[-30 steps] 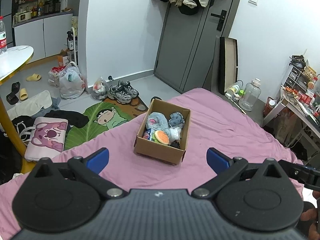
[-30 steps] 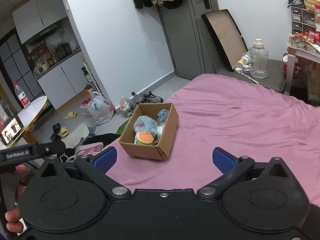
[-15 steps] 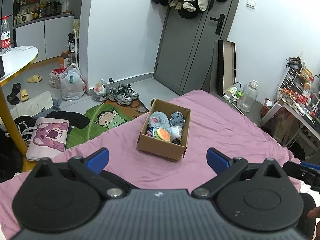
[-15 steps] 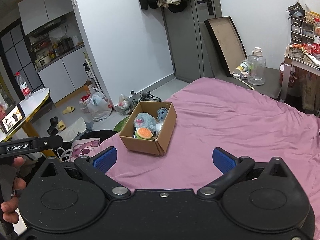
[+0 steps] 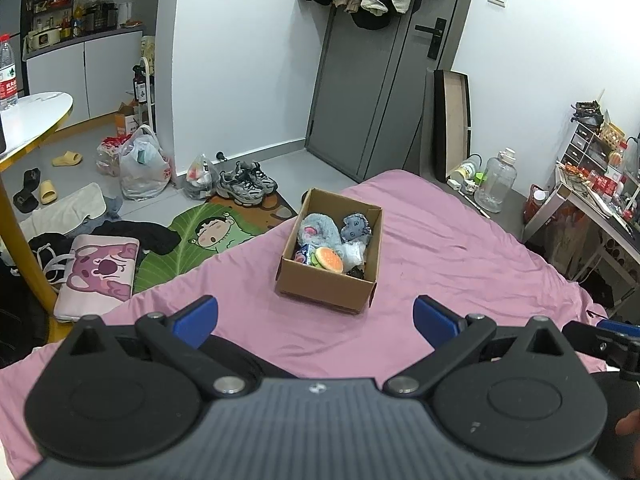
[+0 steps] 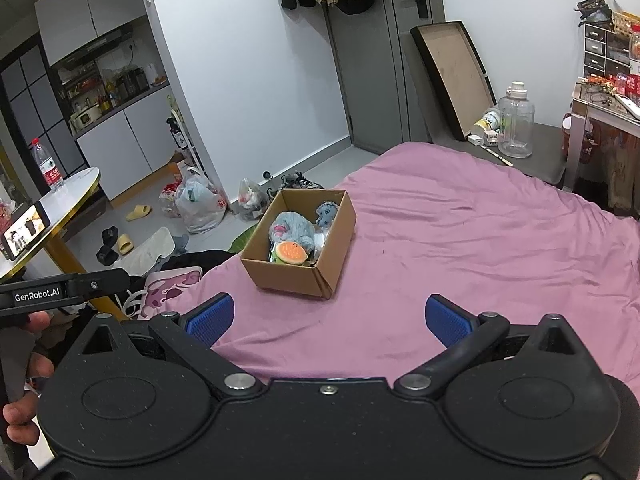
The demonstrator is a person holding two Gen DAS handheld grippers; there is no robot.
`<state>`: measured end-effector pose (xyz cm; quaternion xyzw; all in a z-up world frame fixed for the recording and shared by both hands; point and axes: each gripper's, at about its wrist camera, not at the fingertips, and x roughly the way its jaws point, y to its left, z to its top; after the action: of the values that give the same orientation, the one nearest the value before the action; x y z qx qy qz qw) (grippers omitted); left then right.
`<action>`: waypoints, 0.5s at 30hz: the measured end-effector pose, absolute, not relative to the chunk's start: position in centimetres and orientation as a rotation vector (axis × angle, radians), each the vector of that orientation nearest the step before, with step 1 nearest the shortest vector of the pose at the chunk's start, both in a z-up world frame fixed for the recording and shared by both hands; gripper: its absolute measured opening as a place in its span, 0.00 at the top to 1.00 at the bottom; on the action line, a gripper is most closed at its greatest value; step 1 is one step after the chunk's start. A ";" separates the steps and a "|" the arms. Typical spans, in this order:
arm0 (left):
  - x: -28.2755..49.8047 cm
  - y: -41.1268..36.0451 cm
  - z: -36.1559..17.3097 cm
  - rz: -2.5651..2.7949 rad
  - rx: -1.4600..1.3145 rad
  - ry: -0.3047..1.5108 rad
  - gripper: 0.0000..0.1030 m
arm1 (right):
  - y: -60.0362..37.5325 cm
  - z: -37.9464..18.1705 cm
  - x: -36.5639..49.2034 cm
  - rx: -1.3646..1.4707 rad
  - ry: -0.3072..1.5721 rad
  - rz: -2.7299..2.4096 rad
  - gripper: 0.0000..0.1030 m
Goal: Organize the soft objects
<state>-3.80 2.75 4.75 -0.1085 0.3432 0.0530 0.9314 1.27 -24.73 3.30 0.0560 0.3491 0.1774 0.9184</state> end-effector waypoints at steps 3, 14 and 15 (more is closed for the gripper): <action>-3.8 2.8 4.5 0.109 -0.214 0.704 0.00 | -24.8 3.1 1.3 0.117 0.723 0.361 0.00; -3.9 2.5 4.0 0.101 -0.201 0.712 0.00 | -24.8 2.8 1.4 0.124 0.730 0.368 0.00; -3.9 2.6 3.9 0.101 -0.201 0.712 0.00 | -24.8 2.8 1.4 0.124 0.732 0.368 0.00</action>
<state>-3.88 2.56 3.93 -0.0983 0.3480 0.0491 0.9310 1.41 -24.83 2.80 0.0604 0.3556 0.1786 0.9154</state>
